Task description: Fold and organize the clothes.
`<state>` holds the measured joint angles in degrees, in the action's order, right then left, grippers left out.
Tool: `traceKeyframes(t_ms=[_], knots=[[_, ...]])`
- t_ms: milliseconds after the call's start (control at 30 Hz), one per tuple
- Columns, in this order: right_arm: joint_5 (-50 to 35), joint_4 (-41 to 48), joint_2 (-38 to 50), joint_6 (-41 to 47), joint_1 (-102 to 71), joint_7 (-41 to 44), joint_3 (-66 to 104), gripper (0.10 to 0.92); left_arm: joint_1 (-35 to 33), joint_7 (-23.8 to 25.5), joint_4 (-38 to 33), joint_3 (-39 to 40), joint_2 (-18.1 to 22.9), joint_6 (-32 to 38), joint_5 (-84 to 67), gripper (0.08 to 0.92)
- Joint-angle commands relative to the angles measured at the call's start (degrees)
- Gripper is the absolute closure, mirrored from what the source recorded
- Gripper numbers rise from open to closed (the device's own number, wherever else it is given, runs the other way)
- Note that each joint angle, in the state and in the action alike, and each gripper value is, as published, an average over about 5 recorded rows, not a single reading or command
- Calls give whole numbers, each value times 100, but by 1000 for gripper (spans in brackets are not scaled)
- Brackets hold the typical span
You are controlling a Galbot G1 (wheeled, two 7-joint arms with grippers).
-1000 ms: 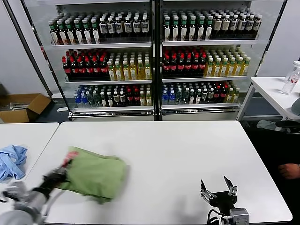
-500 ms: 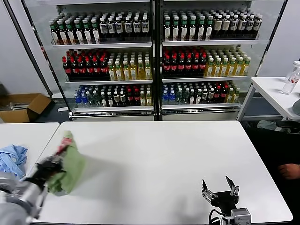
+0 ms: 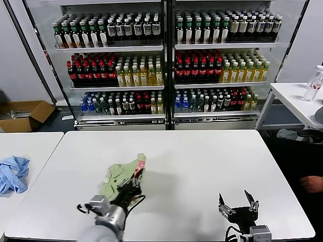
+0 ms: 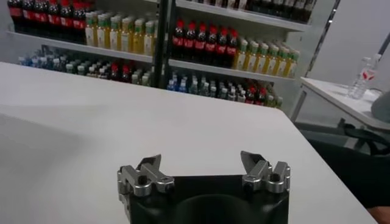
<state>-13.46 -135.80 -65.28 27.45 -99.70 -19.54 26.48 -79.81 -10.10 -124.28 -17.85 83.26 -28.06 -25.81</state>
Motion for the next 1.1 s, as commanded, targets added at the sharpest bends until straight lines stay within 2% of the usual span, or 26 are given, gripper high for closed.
traceKeyframes(t_ms=[33,133,267,467,600,733,900,1100], knots=[[-35,77,15,49,266,42,-2,203,831,-1005,702,879,800,272,103,881],[-78,120,59,96,461,89,23,203,686,-670,582,976,566,300,37,861],[-144,209,141,139,756,150,59,202,453,-164,94,829,117,384,133,764],[-298,545,138,199,1418,383,-390,203,111,550,-461,-607,-956,822,368,591],[-807,967,-108,475,2253,398,-1259,202,-239,1232,65,-1868,-1472,1750,1577,470],[-1325,1574,-429,575,2980,297,-2016,203,-422,1462,368,-2444,-1604,2006,1967,357],[-1529,2366,-716,580,3455,156,-2617,202,-507,1453,425,-2382,-1498,1992,1952,221],[-1865,2812,-827,581,3550,88,-2650,203,-387,1456,600,-2235,-1372,1991,2004,178]])
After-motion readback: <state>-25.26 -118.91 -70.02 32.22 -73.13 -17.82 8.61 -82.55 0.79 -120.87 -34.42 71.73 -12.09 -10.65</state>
